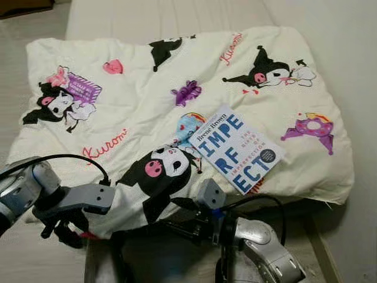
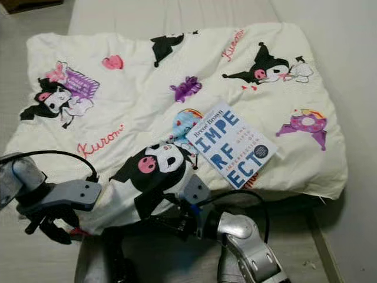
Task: Clean up the room
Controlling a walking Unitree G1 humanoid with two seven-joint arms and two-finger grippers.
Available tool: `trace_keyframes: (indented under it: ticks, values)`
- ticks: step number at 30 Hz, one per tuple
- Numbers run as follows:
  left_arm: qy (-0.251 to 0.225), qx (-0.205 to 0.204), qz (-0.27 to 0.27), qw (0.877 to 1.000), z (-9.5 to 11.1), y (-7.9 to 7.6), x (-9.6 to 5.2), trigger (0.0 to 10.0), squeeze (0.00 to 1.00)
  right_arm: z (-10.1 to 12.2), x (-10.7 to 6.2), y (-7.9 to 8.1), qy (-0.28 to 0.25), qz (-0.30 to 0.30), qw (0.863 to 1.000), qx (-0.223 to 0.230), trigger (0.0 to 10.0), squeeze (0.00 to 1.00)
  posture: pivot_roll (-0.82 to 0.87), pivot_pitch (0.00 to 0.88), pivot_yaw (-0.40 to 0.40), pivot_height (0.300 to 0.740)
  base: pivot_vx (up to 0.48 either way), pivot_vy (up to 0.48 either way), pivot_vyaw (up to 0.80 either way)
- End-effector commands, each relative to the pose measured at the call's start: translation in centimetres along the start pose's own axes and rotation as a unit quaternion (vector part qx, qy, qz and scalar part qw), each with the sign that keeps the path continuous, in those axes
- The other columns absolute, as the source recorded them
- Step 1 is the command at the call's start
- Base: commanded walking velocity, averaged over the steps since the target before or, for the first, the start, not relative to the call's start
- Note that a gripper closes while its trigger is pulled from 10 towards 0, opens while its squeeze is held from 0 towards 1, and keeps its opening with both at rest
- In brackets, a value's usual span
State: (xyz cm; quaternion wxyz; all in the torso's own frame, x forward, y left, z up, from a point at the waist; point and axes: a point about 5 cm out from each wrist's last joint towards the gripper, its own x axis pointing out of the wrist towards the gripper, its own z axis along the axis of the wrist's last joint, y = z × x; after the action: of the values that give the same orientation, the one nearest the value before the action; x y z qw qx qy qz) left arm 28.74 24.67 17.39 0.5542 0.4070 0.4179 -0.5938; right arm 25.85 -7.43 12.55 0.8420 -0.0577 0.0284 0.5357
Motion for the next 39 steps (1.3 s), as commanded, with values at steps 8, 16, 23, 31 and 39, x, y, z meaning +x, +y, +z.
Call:
trace_keyframes:
  ticks: [8,16,23,31,39]
  values:
    - [-0.115,-0.006,0.002,0.993,2.1,-0.3,-1.8,10.0,0.00,-0.5,0.0,0.5,0.003,0.008,1.000,0.009,10.0,0.00,0.03,0.394,0.009,0.527,0.000,0.000,0.00]
    - [-0.339,-0.059,0.242,0.907,4.5,3.5,-6.1,10.0,0.00,0.2,0.0,0.3,-0.022,0.001,0.999,0.029,10.0,0.00,0.04,0.389,0.017,0.527,0.000,0.000,0.00]
    - [-0.302,-0.092,0.265,0.911,2.9,3.4,-3.2,10.0,0.00,0.9,0.1,-0.4,-0.048,-0.023,0.998,0.044,10.0,0.00,0.04,0.385,0.021,0.527,0.000,0.000,0.00]
    - [-0.277,-0.138,0.381,0.871,1.7,2.0,4.2,10.0,0.00,1.3,-0.7,-5.3,-0.056,-0.240,0.969,0.008,10.0,0.00,0.03,0.391,0.022,0.527,0.000,0.000,0.00]
    - [-0.240,-0.133,0.483,0.831,1.3,0.8,7.3,10.0,0.00,-0.4,-2.0,-7.4,0.010,-0.334,0.942,-0.028,10.0,0.00,0.03,0.392,0.013,0.527,0.000,0.000,0.00]
